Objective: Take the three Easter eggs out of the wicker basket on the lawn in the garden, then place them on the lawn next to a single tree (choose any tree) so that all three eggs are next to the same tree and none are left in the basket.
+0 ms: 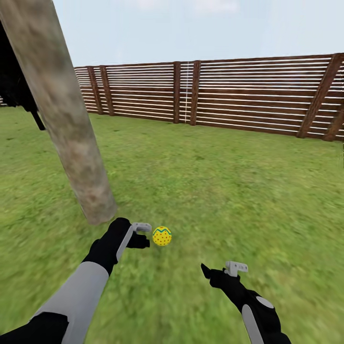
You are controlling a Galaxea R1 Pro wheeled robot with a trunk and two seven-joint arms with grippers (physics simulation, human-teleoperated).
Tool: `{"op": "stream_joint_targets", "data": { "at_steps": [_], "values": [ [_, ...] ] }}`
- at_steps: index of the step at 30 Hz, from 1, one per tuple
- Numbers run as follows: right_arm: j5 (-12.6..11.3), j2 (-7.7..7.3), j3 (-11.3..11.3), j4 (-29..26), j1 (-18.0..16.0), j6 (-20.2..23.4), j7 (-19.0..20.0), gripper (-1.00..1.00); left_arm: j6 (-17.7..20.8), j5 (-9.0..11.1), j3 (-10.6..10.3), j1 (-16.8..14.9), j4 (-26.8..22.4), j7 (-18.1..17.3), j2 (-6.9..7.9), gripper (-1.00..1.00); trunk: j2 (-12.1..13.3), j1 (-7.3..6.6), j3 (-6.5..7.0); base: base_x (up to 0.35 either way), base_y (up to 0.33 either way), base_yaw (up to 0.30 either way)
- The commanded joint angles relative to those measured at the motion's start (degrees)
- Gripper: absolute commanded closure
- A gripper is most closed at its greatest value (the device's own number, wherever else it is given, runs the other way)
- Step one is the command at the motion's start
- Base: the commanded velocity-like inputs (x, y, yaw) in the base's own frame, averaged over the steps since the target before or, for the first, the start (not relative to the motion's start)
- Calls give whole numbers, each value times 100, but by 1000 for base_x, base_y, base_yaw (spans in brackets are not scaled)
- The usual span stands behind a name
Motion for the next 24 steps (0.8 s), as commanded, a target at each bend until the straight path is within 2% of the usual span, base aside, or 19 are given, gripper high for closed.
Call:
{"op": "stream_joint_targets", "data": {
  "at_steps": [1, 14, 24],
  "values": [
    [-19, 6, -16, -5, -2, 32, 25, -100, 22, -4, -6, -2, -5, -3, 1, -100, 0, -3, 21, -1, 0, 0],
    [-15, 7, -17, 3, -2, 27, 0, -100, 22, -4, -4, -2, -3, 4, 1, -100, 17, -37, 318, -107, 0, 1],
    [-13, 8, -17, 45, -2, 29, -31, -100, 22, -4, -6, -2, -3, 5, 1, -100, 69, -82, 535, -37, 0, 84]
  ]
}}
